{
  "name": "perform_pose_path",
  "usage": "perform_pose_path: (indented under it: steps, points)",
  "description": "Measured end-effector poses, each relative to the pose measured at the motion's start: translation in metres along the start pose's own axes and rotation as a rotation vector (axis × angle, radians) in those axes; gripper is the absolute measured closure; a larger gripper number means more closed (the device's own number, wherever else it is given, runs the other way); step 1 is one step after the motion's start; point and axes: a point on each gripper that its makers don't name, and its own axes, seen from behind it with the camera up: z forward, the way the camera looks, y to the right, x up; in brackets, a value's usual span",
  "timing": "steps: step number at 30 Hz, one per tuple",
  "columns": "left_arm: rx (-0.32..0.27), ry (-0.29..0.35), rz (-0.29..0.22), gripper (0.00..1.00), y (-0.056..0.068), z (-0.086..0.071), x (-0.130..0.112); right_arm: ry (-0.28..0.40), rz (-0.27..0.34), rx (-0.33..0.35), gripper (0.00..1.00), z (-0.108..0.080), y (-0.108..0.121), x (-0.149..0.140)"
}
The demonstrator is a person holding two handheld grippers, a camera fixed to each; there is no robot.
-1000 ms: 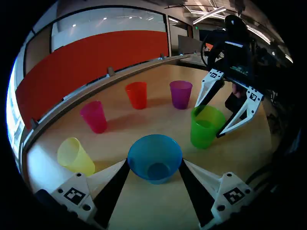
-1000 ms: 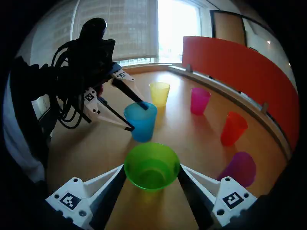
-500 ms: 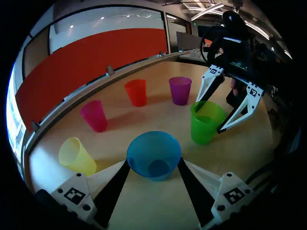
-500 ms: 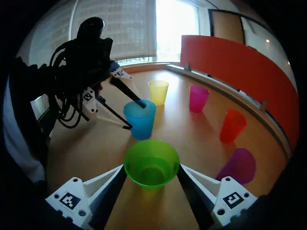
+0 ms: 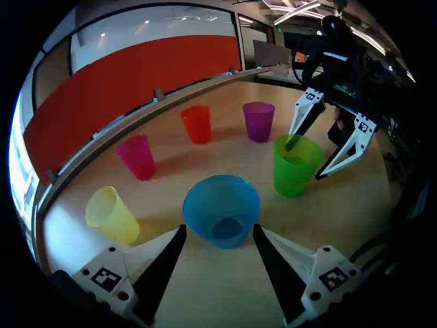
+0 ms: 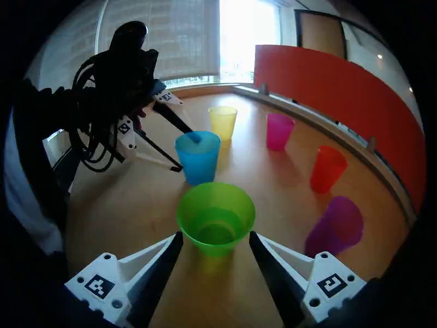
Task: Pour water
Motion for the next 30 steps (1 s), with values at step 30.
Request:
perform_pose_path:
  steps: [30]
  points:
    - [0.110, 0.005, -0.035, 0.10, -0.016, -0.042, -0.021, 0.023, 0.042, -0.117, 0.06, -0.043, 0.011, -0.016]
